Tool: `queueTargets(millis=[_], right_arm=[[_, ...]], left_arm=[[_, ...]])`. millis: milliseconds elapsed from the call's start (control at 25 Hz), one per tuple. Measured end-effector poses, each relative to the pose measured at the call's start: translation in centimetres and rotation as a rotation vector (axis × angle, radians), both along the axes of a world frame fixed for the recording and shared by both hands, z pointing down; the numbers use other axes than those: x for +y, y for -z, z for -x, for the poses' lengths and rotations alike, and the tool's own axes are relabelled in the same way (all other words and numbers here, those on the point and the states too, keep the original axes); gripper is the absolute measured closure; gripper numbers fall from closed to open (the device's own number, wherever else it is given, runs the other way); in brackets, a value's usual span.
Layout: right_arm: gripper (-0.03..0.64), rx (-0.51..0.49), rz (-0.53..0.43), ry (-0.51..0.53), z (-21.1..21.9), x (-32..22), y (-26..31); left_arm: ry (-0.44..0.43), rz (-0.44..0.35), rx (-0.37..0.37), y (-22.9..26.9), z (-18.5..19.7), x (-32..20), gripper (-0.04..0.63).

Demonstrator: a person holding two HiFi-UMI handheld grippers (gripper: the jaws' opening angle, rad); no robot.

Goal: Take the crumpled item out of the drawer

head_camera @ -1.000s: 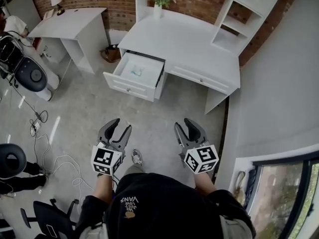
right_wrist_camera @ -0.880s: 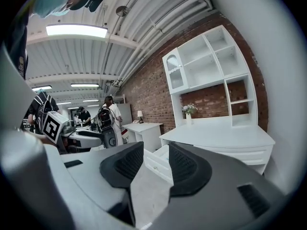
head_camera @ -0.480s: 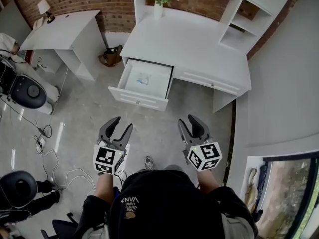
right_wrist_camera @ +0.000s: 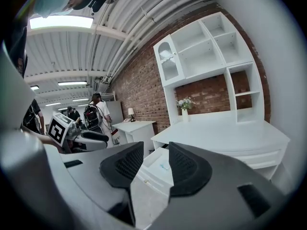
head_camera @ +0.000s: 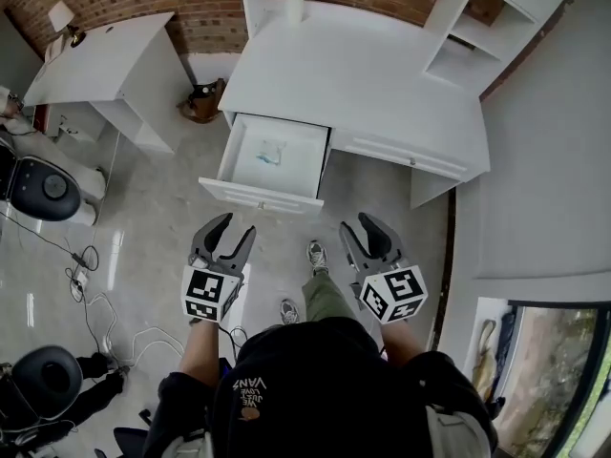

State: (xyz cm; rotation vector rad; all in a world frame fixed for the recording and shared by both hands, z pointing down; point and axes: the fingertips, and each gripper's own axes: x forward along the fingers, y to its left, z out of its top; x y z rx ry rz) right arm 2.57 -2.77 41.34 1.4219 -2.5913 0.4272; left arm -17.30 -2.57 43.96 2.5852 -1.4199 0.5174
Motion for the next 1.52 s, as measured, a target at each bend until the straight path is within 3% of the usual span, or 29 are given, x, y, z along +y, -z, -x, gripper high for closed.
queueTargets(millis=[640,960,1520], right_arm=[[0.476,-0.007,0.06,0.117,-1.4,-17.9,-3.7],[0.476,-0.021,0.147,0.144,-2.5,-22.5,-7.5],[0.476,-0.022,0.247,0.203,-3.8,-25.8,-13.0]], left_arm=[[0.014,0.15,-0.09,-8.3,-2.9,-19.3,0.417],[0.026,0.285,-0.151,-14.0,-3.1,-25.1,0.417],[-0.067,0.529,-0.33,-26.3,-5.6,-30.5,0.417]])
